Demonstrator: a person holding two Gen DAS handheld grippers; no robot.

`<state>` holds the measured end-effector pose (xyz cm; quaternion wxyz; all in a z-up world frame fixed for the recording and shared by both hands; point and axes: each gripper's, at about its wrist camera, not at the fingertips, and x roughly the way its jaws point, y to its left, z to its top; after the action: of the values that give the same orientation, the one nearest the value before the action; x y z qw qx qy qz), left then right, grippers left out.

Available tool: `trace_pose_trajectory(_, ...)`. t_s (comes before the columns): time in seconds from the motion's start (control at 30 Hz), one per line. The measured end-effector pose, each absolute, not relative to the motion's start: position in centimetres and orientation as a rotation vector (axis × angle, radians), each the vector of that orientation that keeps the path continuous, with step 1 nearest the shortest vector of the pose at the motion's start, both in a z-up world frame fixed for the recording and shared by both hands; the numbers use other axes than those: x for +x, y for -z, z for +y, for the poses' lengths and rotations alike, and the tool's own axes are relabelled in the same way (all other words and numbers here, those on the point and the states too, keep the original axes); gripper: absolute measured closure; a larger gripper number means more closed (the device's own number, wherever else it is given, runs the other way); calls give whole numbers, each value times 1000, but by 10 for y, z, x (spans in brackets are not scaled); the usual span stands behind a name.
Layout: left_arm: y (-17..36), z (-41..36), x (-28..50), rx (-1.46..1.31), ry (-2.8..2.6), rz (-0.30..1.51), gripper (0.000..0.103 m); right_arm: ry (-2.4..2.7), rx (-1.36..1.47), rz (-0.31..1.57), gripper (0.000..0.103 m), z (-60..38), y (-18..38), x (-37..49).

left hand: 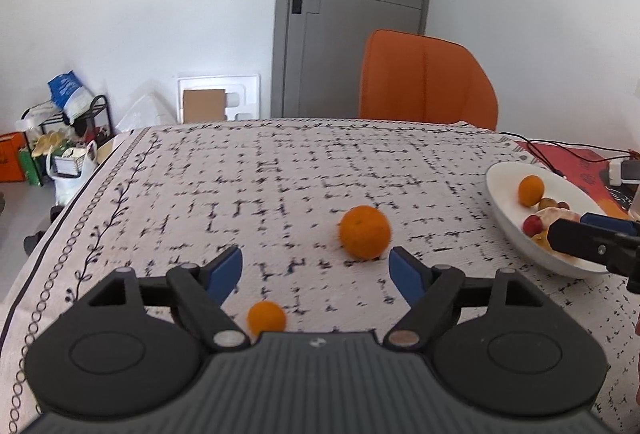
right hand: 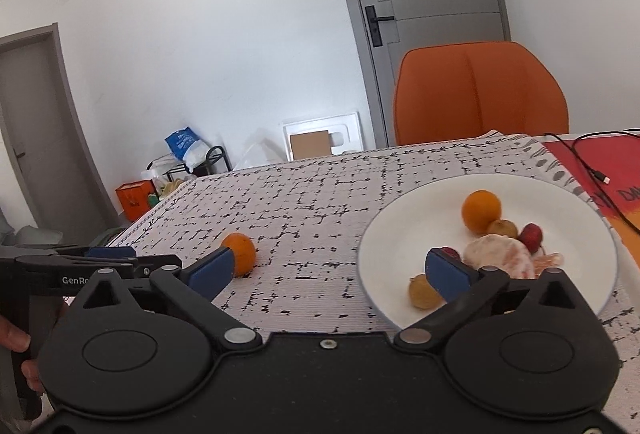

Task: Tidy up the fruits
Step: 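Grasp a small tangerine with the left tool while the right tool grasps an orange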

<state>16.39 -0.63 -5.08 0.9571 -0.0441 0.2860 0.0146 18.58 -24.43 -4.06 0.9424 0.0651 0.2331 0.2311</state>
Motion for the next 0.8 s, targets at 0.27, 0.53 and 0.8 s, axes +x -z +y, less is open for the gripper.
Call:
trace_pose_trajectory(0.27, 63, 4, 159, -114, -59, 598, 23, -499, 106, 492, 0, -227, 44, 189)
trace_pose_trajectory(0.53, 75, 12, 159, -132, -70, 620, 26, -519, 83, 516, 0, -213, 48, 193)
trace_pose_trajectory(0.8, 81, 26, 162, -157, -74, 639, 79, -563, 59, 543, 0, -192, 48, 200)
